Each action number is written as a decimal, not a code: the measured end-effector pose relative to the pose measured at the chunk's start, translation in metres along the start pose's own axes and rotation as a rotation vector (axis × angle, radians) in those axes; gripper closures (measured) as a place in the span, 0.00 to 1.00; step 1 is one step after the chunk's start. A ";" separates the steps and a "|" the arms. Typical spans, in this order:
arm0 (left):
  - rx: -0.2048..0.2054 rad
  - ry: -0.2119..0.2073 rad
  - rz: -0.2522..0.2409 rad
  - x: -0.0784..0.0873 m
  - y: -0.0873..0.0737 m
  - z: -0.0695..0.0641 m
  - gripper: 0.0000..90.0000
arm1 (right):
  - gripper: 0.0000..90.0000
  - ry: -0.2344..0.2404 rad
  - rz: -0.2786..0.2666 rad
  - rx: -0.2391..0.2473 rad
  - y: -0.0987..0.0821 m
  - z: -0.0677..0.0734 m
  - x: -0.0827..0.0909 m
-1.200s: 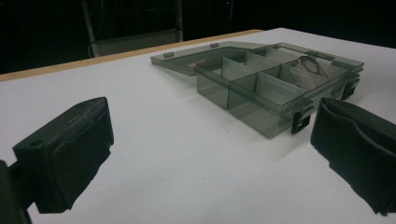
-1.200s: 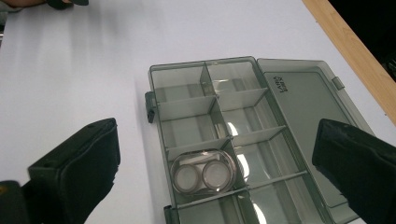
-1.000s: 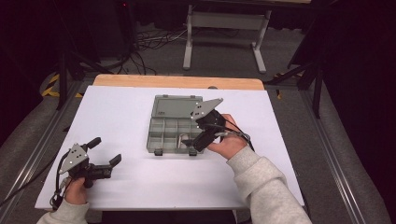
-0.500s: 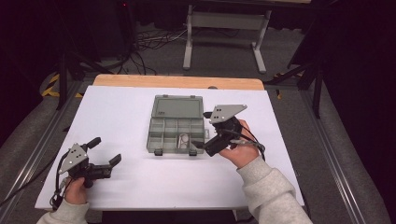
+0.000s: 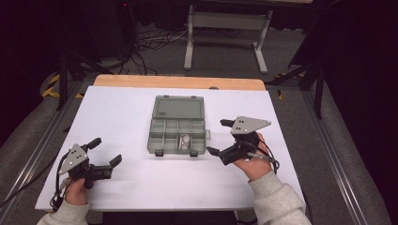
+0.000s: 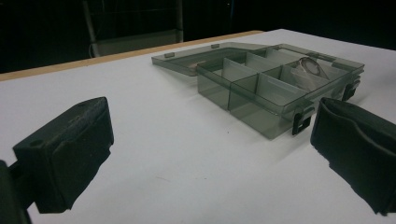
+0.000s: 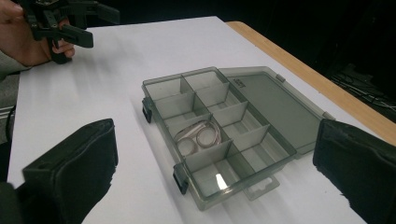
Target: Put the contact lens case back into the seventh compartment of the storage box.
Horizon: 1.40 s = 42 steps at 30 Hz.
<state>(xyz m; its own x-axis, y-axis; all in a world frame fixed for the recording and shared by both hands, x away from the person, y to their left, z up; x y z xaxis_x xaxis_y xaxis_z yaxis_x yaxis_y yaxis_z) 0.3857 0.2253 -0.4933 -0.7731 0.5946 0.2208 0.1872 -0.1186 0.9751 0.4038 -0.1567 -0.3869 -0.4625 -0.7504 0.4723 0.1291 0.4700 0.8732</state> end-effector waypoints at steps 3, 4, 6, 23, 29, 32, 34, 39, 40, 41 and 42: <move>0.001 0.001 -0.002 0.000 0.000 0.000 0.00 | 0.01 -0.006 -0.009 -0.019 -0.009 0.001 0.003; 0.000 0.003 -0.001 0.000 0.000 0.000 0.00 | 0.01 -0.009 -0.015 -0.021 -0.011 0.001 0.004; 0.000 0.003 -0.001 0.000 0.000 0.000 0.00 | 0.01 -0.016 -0.028 -0.027 -0.017 0.001 0.005; 0.003 0.000 -0.003 0.000 0.000 0.000 0.00 | 0.00 -0.045 -0.091 -0.083 -0.062 0.006 0.003; 0.005 0.001 -0.008 0.000 0.001 -0.001 0.00 | 0.00 -0.045 -0.110 -0.097 -0.077 0.008 0.001; 0.004 0.001 -0.008 0.000 0.001 -0.001 0.00 | 0.00 -0.045 -0.112 -0.104 -0.082 0.009 0.001; 0.005 0.002 -0.008 0.000 0.001 -0.001 0.00 | 0.00 -0.049 -0.117 -0.111 -0.085 0.010 0.001; 0.005 0.002 -0.012 0.000 0.001 -0.001 0.00 | 0.00 -0.052 -0.113 -0.128 -0.093 0.011 0.000; 0.005 0.002 -0.012 0.000 0.001 -0.001 0.00 | 0.00 -0.053 -0.113 -0.131 -0.094 0.011 -0.001; 0.005 0.002 -0.012 0.000 0.001 -0.001 0.00 | 0.00 -0.057 -0.110 -0.135 -0.096 0.011 -0.001; 0.005 0.002 -0.011 0.000 0.001 -0.001 0.00 | 0.00 -0.061 -0.106 -0.135 -0.097 0.011 -0.001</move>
<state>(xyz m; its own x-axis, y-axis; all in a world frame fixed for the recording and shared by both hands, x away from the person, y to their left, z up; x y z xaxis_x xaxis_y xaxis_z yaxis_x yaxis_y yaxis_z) 0.3854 0.2244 -0.4926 -0.7766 0.5940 0.2097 0.1813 -0.1080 0.9775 0.3820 -0.1964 -0.4736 -0.5320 -0.7607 0.3719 0.1911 0.3201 0.9279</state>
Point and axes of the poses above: each handheld gripper's, and its own axes: x roughly backward along the jaws, y roughly out of its top, z roughly to its left, the point moved 7 cm from there along -x, roughly forward along the jaws, and after that the axes turned 1 degree about y, right-handed, at the moved point
